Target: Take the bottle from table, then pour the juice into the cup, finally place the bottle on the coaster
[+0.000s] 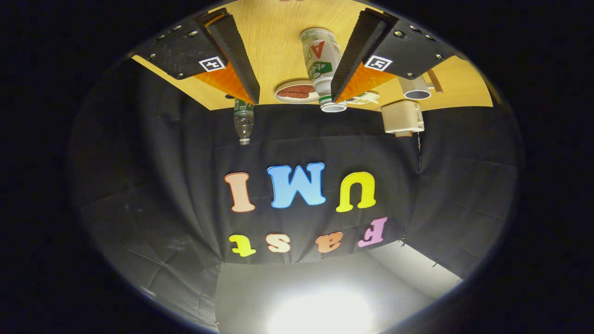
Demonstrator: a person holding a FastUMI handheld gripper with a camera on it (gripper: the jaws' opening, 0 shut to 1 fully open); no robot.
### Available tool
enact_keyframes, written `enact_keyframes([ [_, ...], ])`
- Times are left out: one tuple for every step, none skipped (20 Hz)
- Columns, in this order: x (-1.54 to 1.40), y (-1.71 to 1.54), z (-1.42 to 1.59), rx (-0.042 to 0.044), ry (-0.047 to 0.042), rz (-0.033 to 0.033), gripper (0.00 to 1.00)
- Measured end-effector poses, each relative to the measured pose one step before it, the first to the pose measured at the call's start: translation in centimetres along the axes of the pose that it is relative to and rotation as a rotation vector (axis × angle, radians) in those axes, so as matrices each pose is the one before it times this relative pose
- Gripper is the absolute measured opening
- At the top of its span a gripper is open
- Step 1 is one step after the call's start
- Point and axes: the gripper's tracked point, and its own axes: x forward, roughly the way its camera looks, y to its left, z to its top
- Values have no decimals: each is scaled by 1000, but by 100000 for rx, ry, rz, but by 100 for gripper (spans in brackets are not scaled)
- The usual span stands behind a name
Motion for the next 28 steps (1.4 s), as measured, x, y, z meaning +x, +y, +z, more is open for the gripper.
enact_keyframes([
  [78, 677, -370, 461, 914, 1205, 93],
  [194, 369, -561, 122, 1477, 943, 93],
  [262, 488, -421, 234, 1360, 1208, 93],
  [313, 452, -547, 852, 1220, 1199, 93],
  [399, 384, -498, 1046, 1518, 1021, 93],
  [431, 349, -593, 756, 1330, 678, 93],
  [386, 446, -430, 438, 1050, 1011, 93],
  [347, 351, -631, 223, 1545, 372, 93],
  [511, 212, -440, 491, 940, -213, 93],
  [305, 310, -391, 322, 983, 204, 93],
  [377, 153, -276, 215, 871, 349, 93],
  [387, -128, -381, -360, 343, -817, 93],
  [261, -42, -116, -331, 907, -746, 94],
  [310, 94, -370, -151, 895, -677, 95],
  [313, -185, -349, -70, 1448, -1136, 95],
  [303, -169, -354, -431, 1296, -1120, 95],
  [365, -350, -307, -865, 1696, -1346, 95],
  [409, -326, -454, -351, 1590, -1478, 95],
  [290, -287, -319, 530, 1396, -1484, 95],
  [275, 114, -473, 832, 1473, 64, 95],
  [68, -129, -254, 1163, 1755, -1470, 90],
  [108, -47, -571, 138, 2262, -331, 84],
  [-719, 157, 175, -1457, -719, -622, 79],
  [980, -250, -147, -1130, 1428, -885, 78],
  [-202, -51, 153, -1881, -27, -998, 74],
  [160, 143, -54, -606, 242, -768, 72],
  [-121, -196, 48, -151, 215, -1978, 71],
  [71, 2, 49, 24, -151, -542, 65],
])
